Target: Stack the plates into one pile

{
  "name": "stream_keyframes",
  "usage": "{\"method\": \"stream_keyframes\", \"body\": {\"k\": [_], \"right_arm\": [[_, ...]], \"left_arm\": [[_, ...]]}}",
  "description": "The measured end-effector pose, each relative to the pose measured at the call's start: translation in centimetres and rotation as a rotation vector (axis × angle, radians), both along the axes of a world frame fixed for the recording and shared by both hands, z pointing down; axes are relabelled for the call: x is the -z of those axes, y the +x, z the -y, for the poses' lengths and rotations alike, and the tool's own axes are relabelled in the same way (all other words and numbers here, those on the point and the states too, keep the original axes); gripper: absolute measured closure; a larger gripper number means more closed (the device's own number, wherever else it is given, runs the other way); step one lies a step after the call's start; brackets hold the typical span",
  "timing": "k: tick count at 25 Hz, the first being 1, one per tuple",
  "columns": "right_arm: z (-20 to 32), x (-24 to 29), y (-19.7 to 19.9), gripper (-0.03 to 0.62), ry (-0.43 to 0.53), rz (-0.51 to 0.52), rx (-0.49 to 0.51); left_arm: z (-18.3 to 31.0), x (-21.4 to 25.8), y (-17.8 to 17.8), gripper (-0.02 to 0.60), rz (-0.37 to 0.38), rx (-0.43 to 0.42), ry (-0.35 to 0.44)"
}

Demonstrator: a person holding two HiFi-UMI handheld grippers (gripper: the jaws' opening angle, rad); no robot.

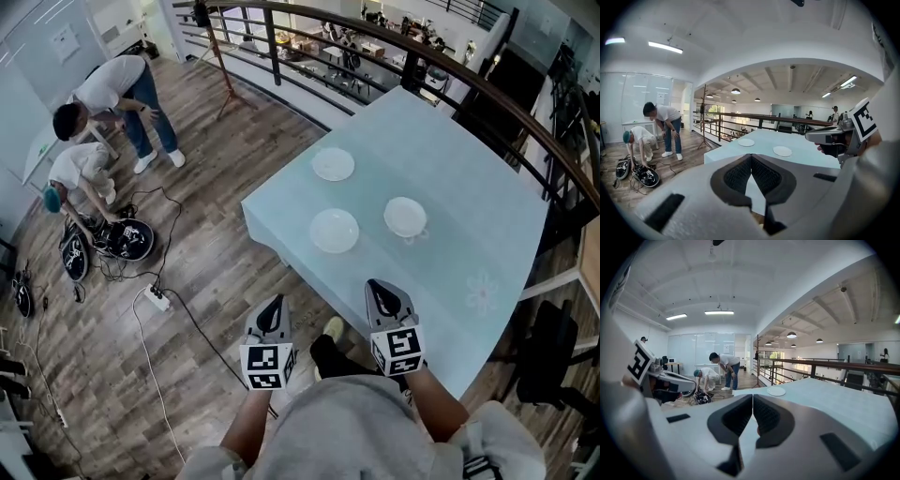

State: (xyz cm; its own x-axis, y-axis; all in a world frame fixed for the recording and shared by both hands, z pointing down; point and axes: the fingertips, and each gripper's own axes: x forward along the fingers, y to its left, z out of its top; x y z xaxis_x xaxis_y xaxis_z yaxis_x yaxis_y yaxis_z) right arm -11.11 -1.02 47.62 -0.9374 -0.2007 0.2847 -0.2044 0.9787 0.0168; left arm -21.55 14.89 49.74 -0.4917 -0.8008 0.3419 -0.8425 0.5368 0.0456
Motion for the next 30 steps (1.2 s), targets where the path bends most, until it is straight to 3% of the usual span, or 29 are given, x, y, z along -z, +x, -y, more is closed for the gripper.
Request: {"method": "stream_keyframes", "body": {"k": [7,16,19,30], "right_arm": [[1.8,-1.4,-1.3,0.568,-0.029,-0.029,-0.028],[5.2,-4.3,-1.3,0.568,-0.074,-0.083,-0.072],[6.3,-5.3,-1.4,0.568,-0.084,-0.105,-0.084],[8.0,-7.8,-2.1,0.568,-0.124,-0.161,-0.092]], "left_arm": [[5.0,-1.4,-2.2,0.561,-0.019,-0.114,-0.049],[10.9,-6.7,-6.0,0.56,-0.075,-0.175,-0.162],[12.6,-8.5,-7.0,0.46,-0.093,-0.184,-0.217],[15.5,-15.8,-9.3,0.459,-0.238,-0.167,-0.36]]}}
